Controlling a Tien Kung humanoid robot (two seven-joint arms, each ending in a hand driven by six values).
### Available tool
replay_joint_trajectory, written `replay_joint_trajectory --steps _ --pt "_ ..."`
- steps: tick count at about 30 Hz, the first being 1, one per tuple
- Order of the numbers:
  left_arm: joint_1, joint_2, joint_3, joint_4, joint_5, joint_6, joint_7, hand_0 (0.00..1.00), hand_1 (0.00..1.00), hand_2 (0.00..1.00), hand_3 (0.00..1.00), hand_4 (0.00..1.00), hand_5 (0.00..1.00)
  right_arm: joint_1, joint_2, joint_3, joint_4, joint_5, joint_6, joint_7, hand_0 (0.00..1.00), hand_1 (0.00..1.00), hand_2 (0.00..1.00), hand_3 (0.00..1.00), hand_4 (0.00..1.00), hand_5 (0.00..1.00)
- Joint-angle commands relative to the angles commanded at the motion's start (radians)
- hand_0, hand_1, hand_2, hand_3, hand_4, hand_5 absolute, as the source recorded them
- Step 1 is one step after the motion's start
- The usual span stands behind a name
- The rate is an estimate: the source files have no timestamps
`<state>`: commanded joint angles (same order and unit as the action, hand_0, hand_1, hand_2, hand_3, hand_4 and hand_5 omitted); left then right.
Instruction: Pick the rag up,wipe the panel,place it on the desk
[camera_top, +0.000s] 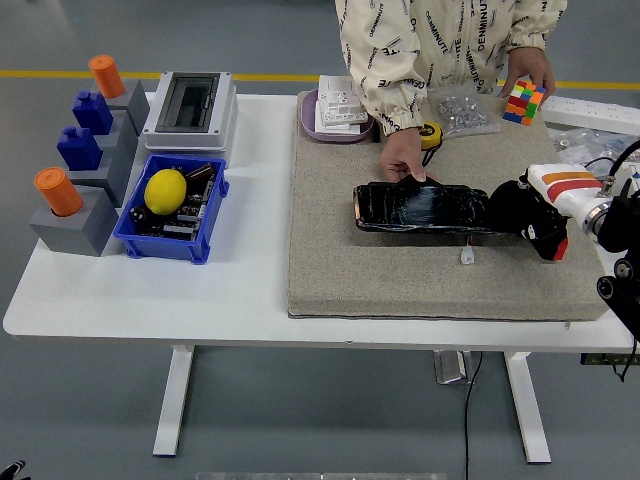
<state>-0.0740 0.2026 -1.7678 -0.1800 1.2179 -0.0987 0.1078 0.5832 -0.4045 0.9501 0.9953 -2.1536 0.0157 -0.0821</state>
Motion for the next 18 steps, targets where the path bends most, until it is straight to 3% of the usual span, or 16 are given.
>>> replay_joint_trajectory --steps 8,18 --pt "0.001 0.001 0.001 0.0 0.001 0.0 0.001 0.726 0.716 0.766 0.629 0.695 0.584 -0.011 -0.016 0.032 0.001 -0.006 0.0 0.0 0.248 0.366 0.409 0.398 0.962 0.068" --pt "0.0 -0.001 0.002 0.0 0.0 0.001 0.002 0.726 0.716 0.767 0.63 0.695 0.583 0.0 0.0 0.027 0.001 -0.005 -0.001 0.001 0.248 0.365 0.409 0.398 0.962 0.07"
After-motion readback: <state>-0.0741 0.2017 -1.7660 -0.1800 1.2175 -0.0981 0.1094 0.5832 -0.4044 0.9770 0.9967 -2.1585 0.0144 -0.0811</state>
